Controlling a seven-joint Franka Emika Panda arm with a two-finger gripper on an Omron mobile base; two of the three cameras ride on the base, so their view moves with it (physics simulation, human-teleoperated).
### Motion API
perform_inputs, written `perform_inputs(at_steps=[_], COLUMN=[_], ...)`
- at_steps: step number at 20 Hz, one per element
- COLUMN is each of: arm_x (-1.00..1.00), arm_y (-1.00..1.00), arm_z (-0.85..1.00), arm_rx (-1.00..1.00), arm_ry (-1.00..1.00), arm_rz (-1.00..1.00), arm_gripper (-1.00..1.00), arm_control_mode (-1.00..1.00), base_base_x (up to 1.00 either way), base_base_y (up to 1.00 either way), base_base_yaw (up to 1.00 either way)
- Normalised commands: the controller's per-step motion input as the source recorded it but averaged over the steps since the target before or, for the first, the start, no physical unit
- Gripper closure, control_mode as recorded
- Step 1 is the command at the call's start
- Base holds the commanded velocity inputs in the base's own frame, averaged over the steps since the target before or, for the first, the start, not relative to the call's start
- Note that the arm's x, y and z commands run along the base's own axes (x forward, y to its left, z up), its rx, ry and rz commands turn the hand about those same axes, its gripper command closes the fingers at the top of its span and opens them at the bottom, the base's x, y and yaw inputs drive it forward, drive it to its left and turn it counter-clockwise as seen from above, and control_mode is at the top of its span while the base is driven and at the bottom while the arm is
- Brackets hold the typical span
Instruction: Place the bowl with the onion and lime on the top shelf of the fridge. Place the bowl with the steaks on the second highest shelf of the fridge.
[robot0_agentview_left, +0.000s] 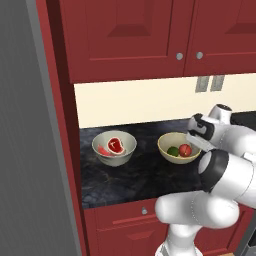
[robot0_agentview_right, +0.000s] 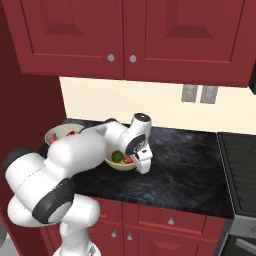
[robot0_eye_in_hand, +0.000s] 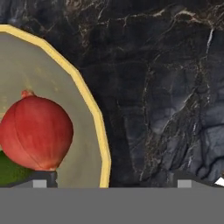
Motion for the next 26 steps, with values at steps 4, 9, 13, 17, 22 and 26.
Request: perform_inputs(at_steps=[4,9,13,17,22,26], arm_x=[0.22,0.11,0.08,0.01,0.0,-0.14], arm_y=[0.0,0.0,0.0,0.0,0.0,0.0], arm_z=[-0.35,-0.43,-0.29,-0.12,0.0,0.06], arm_rx=[0.0,0.0,0.0,0.0,0.0,0.01], arm_ry=[0.0,0.0,0.0,0.0,0.0,-0.04], arm_rz=[-0.01,-0.01,0.0,0.0,0.0,0.0], arm_gripper=[-1.0,-1.0,-1.0,1.0,1.0,1.0], arm_control_mode=[-1.0,-1.0,-1.0,-1.0,-1.0,-1.0], base_base_x=[0.0,0.0,0.0,0.0,0.0,0.0], base_base_y=[0.0,0.0,0.0,0.0,0.0,0.0], base_base_yaw=[0.0,0.0,0.0,0.0,0.0,0.0])
